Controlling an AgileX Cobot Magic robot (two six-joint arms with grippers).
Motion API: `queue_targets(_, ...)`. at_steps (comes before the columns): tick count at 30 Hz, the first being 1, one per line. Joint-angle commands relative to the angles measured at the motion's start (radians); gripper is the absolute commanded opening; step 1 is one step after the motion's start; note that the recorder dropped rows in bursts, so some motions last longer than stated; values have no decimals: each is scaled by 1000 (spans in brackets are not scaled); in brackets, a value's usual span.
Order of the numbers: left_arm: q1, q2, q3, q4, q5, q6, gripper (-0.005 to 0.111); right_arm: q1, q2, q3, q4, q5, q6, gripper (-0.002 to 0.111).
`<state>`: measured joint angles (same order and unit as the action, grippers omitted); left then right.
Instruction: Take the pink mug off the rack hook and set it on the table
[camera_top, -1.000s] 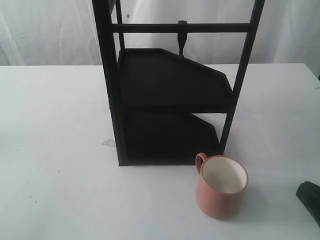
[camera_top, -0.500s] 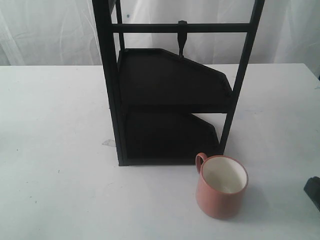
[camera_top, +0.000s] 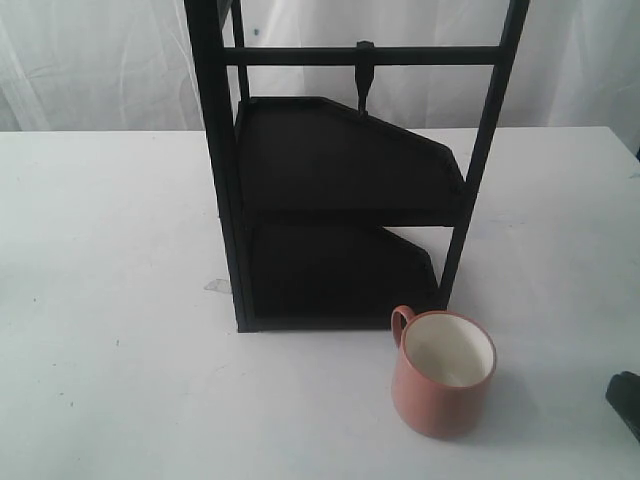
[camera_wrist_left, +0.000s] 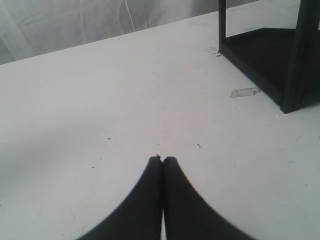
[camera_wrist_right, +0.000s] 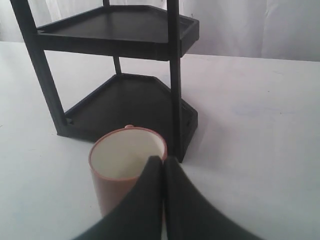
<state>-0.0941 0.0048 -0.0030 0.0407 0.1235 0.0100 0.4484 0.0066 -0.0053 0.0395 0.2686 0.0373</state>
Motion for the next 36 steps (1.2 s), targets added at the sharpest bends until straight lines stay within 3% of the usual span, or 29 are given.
queue_targets(1,2,-5,3,-2,3,-10,0,-7,-7,5,-10,-5,-8,0)
queue_targets(9,2,-5,3,-2,3,-10,0,-53,-7,5,-10,-1,-8,0)
queue_targets(16,2,-5,3,-2,3,-10,0,-475,-7,5,-10,-6,-8,0)
queue_targets(19,2,-5,3,-2,3,-10,0,-557,-7,5,-10,-6,-8,0)
queue_targets(36,2,-5,3,-2,3,-10,0,-567,-7,5,-6,-4,-8,0)
